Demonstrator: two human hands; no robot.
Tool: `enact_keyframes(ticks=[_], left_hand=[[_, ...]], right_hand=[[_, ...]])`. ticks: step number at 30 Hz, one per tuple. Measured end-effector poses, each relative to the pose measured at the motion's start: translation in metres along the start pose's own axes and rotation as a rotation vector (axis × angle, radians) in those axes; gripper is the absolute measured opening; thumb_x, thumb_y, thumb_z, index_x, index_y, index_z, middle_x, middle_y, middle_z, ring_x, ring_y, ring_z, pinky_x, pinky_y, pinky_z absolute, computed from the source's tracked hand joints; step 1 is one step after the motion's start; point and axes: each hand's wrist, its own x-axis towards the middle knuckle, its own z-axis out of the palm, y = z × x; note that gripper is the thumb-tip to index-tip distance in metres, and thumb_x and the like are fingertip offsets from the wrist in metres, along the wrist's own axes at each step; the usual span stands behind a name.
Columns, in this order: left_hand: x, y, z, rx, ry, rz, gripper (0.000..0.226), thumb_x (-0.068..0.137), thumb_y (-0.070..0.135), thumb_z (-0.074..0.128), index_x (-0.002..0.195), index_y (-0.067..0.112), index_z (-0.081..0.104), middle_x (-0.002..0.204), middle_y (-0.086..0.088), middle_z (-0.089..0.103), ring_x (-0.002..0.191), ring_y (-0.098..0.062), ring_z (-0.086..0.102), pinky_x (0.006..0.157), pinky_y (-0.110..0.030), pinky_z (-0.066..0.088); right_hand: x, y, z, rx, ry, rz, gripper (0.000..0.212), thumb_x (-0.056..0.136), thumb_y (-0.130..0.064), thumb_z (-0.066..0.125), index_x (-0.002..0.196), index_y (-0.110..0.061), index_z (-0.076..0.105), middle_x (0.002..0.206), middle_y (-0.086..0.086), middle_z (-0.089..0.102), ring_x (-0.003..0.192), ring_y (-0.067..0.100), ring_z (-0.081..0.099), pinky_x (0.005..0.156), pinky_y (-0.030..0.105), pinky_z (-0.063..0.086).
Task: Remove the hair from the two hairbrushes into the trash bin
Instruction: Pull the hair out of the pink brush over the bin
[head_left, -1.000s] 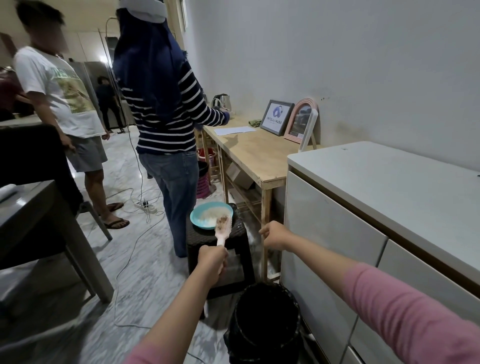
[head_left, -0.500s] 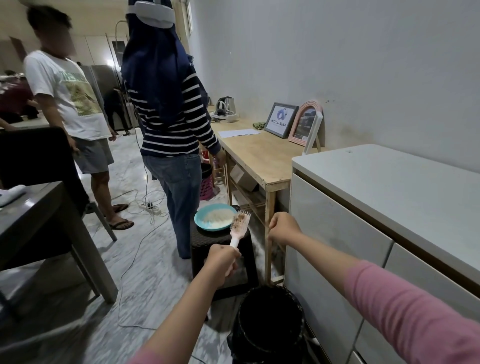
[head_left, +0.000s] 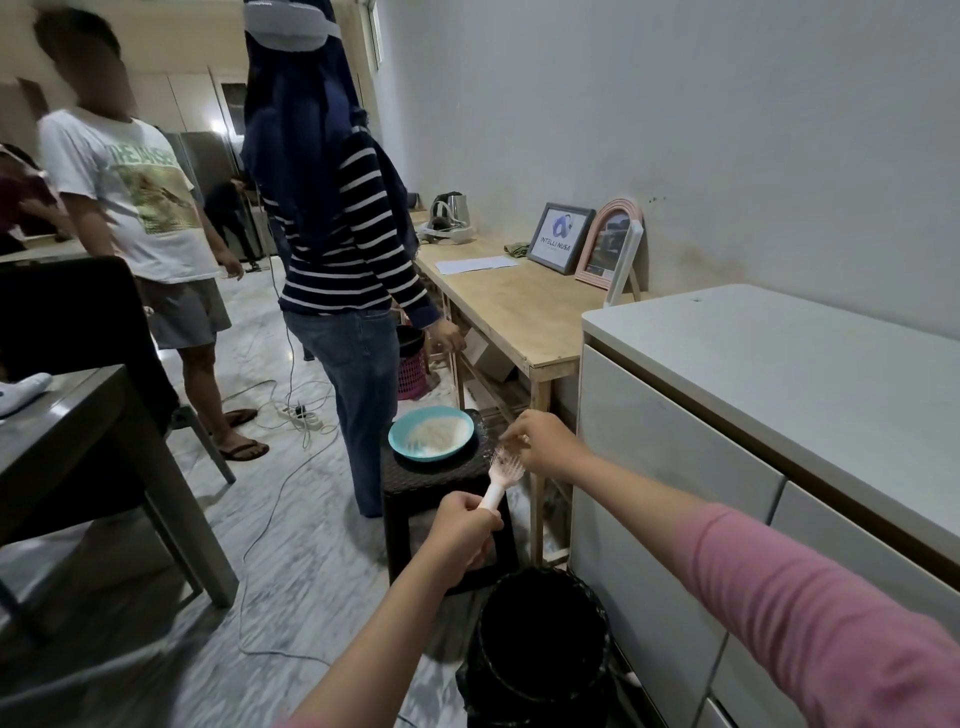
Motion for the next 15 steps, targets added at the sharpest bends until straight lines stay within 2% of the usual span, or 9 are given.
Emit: enact_keyframes(ticks=[4,8,11,14,15], left_hand=[[-0.001,-0.004,-0.003,-0.019,0.006,-0.003,0.009,0.085,-0.001,0.053,0.093,0.003,0.055,0.057,-0.006,0.042,0.038,-0.013,0.035,0.036,-0.015,0.022],[0.001,-0.002,-0.005,-0.087,0.034,-0.069,0.008,0.086,-0.002,0.051,0.081,0.003,0.055,0.054,-0.006,0.04,0.036,-0.013,0.034,0.037,-0.015,0.02],[0.002,-0.002,-0.009,-0.135,0.066,-0.158,0.013,0.087,-0.001,0.052,0.076,0.002,0.058,0.053,-0.007,0.043,0.038,-0.014,0.035,0.035,-0.016,0.022],[0.007,-0.009,-0.013,-0.203,0.135,-0.219,0.008,0.087,-0.002,0.05,0.087,0.0,0.057,0.058,-0.009,0.045,0.043,-0.015,0.037,0.034,-0.014,0.026],[0.009,-0.012,-0.014,-0.231,0.158,-0.233,0.009,0.087,-0.003,0.049,0.093,-0.001,0.055,0.061,-0.009,0.045,0.045,-0.016,0.038,0.033,-0.014,0.028]], right_hand=[[-0.001,-0.002,-0.002,-0.086,0.132,-0.041,0.02,0.082,-0.003,0.067,0.1,-0.008,0.076,0.101,0.01,0.071,0.091,0.022,0.066,0.078,0.028,0.052],[-0.001,0.0,-0.001,0.068,0.213,0.016,0.02,0.084,0.0,0.062,0.096,-0.005,0.077,0.098,0.01,0.073,0.091,0.022,0.067,0.082,0.029,0.054],[-0.001,0.003,-0.006,0.213,0.29,0.096,0.015,0.085,-0.005,0.067,0.096,-0.005,0.077,0.095,0.008,0.074,0.086,0.015,0.065,0.075,0.018,0.051],[0.0,0.011,-0.011,0.318,0.371,0.187,0.013,0.084,-0.009,0.07,0.094,-0.007,0.078,0.097,0.009,0.075,0.092,0.017,0.066,0.089,0.029,0.052],[-0.002,0.014,-0.014,0.341,0.39,0.212,0.013,0.084,-0.01,0.07,0.094,-0.008,0.078,0.097,0.008,0.075,0.092,0.017,0.065,0.089,0.028,0.051]])
